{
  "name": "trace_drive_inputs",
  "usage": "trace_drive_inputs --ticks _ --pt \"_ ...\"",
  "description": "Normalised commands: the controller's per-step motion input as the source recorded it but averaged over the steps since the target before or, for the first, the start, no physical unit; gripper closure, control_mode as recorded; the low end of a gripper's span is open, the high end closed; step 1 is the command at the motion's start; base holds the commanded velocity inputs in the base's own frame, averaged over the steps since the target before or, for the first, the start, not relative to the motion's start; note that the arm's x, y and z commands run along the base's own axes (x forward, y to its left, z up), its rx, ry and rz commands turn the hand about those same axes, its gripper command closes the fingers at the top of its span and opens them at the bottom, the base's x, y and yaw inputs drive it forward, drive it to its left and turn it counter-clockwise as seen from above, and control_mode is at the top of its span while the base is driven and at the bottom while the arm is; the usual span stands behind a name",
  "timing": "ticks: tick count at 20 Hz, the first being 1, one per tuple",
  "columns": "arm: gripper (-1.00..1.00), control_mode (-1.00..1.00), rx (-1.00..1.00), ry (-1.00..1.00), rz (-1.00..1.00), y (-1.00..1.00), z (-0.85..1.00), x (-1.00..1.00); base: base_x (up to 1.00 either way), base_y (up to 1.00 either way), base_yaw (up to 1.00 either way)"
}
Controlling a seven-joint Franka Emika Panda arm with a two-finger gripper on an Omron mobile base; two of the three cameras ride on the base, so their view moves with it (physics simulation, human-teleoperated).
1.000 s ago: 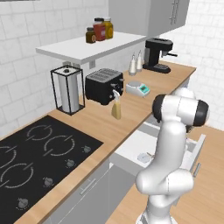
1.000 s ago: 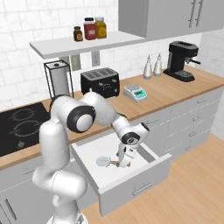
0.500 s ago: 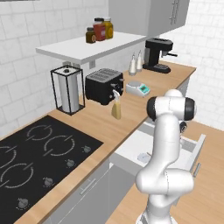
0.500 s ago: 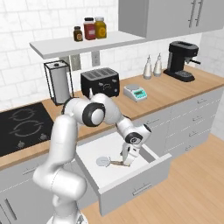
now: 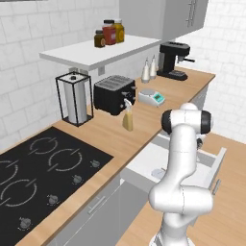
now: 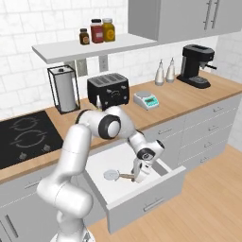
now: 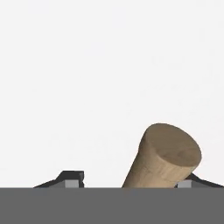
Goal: Pick the pizza cutter from the drawer and place it on the counter.
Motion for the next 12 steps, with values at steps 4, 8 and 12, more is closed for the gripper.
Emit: trace_drive_inputs --ticks 4,8,12 --pt "1.0 -1.0 -0.09 -0.04 0.0 0.37 -0.92 -0.17 0.0 0.0 0.0" --pt "1.0 -1.0 -0.07 -0.12 -0.01 0.23 -0.67 -0.63 0.0 0.0 0.0" --pt "1.0 -1.0 0.01 -0.22 -0.07 -0.21 0.34 -0.9 0.0 0.0 0.0"
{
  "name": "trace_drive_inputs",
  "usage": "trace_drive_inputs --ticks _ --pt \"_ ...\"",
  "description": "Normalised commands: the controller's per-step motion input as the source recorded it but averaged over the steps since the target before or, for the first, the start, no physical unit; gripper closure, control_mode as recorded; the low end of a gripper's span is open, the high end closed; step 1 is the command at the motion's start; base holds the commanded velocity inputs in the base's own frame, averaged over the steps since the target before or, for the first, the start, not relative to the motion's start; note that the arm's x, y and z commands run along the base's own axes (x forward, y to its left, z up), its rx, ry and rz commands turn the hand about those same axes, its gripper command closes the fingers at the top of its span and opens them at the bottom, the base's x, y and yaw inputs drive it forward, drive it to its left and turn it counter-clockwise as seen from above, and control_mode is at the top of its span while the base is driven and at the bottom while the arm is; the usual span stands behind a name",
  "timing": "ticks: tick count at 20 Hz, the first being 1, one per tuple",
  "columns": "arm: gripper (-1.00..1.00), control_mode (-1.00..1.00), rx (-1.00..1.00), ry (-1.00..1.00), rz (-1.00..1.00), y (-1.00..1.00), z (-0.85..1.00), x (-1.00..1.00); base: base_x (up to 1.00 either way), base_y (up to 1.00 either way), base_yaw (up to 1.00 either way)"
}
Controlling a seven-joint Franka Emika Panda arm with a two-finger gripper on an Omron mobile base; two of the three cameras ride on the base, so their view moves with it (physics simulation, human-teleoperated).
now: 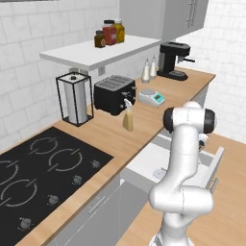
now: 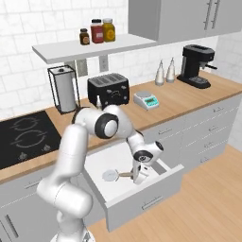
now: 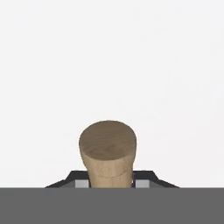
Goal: Pick the pizza cutter from the drawer and place it on the counter.
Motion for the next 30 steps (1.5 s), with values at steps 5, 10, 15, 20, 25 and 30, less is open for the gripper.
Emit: trace_drive_inputs --ticks 5,10,15,20,25,30 --pt "1.0 -1.0 -0.02 -0.3 -0.03 -0.19 1.0 -0.65 0.0 0.0 0.0" --pt "1.0 -1.0 0.0 -0.01 0.0 0.08 1.0 0.0 0.0 0.0 0.0" --pt "1.0 -1.0 0.01 0.04 -0.08 0.47 1.0 0.0 0.0 0.0 0.0" --pt "1.0 -1.0 0.0 0.01 -0.19 0.99 1.0 0.01 0.0 0.0 0.0" --pt "1.0 -1.0 -0.08 -0.05 -0.25 1.0 0.88 0.39 0.0 0.0 0.0" --pt "1.0 -1.0 -0.25 -0.01 -0.29 1.0 0.01 0.95 0.0 0.0 0.0"
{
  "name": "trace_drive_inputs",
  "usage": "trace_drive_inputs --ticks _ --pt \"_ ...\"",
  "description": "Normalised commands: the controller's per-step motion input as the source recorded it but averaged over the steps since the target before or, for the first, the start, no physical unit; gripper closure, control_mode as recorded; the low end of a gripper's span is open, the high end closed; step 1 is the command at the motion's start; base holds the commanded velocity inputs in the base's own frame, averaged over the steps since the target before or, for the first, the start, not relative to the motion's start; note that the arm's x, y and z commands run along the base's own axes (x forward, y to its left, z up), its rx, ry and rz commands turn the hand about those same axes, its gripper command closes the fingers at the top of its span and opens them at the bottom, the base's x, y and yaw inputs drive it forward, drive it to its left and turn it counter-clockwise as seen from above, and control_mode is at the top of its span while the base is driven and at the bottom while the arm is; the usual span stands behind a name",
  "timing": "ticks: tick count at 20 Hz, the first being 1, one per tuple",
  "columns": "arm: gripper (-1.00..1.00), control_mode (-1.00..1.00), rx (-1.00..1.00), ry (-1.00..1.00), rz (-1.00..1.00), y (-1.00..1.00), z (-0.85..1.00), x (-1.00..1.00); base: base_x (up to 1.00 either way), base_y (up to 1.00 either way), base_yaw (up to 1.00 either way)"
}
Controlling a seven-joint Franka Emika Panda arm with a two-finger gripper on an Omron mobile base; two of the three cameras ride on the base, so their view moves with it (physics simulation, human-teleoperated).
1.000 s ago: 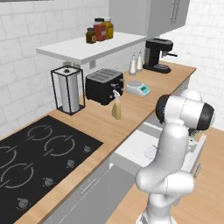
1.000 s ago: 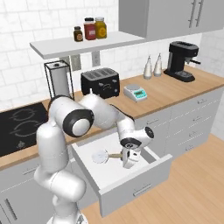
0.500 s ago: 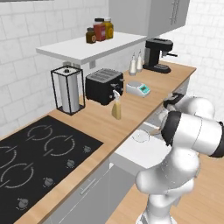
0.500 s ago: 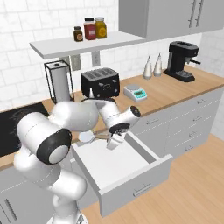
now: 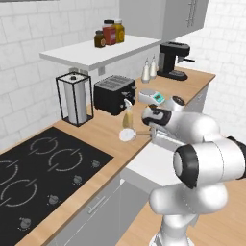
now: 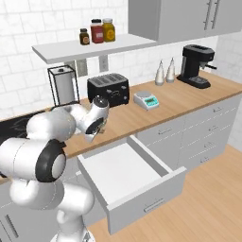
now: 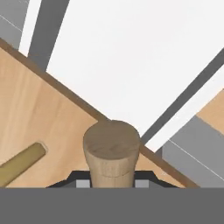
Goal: Pick the pizza cutter from the drawer and place it on the counter.
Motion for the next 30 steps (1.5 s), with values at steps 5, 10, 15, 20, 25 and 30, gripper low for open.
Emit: trace_drive_inputs --ticks 5,10,15,20,25,30 --pt "1.0 -1.0 -0.19 0.08 -0.14 0.88 -0.52 1.0 0.0 0.0 0.0" --pt "1.0 -1.0 -0.12 0.11 -0.05 0.35 -0.48 0.78 0.0 0.0 0.0" --pt "1.0 -1.0 -0.08 0.17 -0.02 0.14 -0.47 0.46 0.0 0.0 0.0" --pt "-1.0 -1.0 -0.03 0.06 -0.04 0.11 0.01 0.17 0.0 0.0 0.0" --pt "-1.0 -1.0 0.02 0.0 -0.06 -0.29 0.55 -0.2 0.0 0.0 0.0" --pt "-1.0 -1.0 0.05 0.04 -0.04 -0.75 1.0 -0.62 0.0 0.0 0.0"
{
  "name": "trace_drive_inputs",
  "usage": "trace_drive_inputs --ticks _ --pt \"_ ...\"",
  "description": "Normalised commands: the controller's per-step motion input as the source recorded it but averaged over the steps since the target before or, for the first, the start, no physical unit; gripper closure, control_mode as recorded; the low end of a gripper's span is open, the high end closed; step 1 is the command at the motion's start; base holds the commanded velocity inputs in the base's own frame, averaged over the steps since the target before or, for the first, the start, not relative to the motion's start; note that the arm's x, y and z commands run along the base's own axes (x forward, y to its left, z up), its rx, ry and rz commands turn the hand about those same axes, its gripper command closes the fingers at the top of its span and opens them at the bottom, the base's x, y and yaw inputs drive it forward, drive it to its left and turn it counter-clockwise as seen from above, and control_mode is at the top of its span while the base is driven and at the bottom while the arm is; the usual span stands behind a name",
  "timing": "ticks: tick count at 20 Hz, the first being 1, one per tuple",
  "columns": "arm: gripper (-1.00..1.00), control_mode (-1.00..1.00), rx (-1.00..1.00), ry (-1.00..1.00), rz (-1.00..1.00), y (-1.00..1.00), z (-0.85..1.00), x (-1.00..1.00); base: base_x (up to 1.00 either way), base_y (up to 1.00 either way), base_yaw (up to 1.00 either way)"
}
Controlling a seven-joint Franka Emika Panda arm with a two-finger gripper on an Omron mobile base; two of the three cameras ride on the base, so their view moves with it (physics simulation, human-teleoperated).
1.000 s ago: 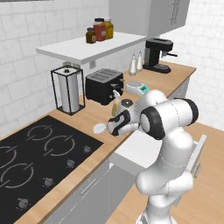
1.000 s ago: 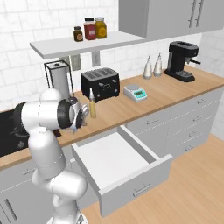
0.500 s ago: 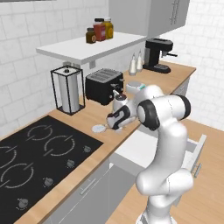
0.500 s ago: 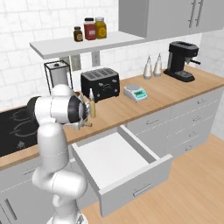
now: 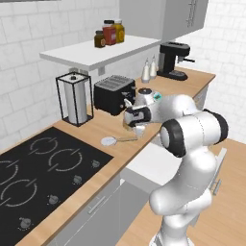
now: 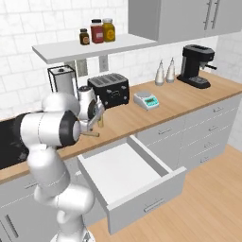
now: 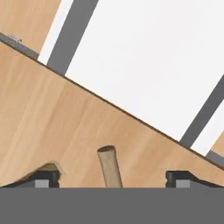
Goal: Pick the pizza cutter from the drawer and place it on the counter.
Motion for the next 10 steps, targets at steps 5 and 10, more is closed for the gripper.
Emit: trace_drive_inputs --ticks 5,10 --pt "-1.0 -1.0 0.18 -0.02 -0.01 -1.0 0.97 -0.92 0.0 0.0 0.0" --pt "-1.0 -1.0 0.33 -0.08 0.21 -0.57 0.95 -1.0 0.0 0.0 0.0"
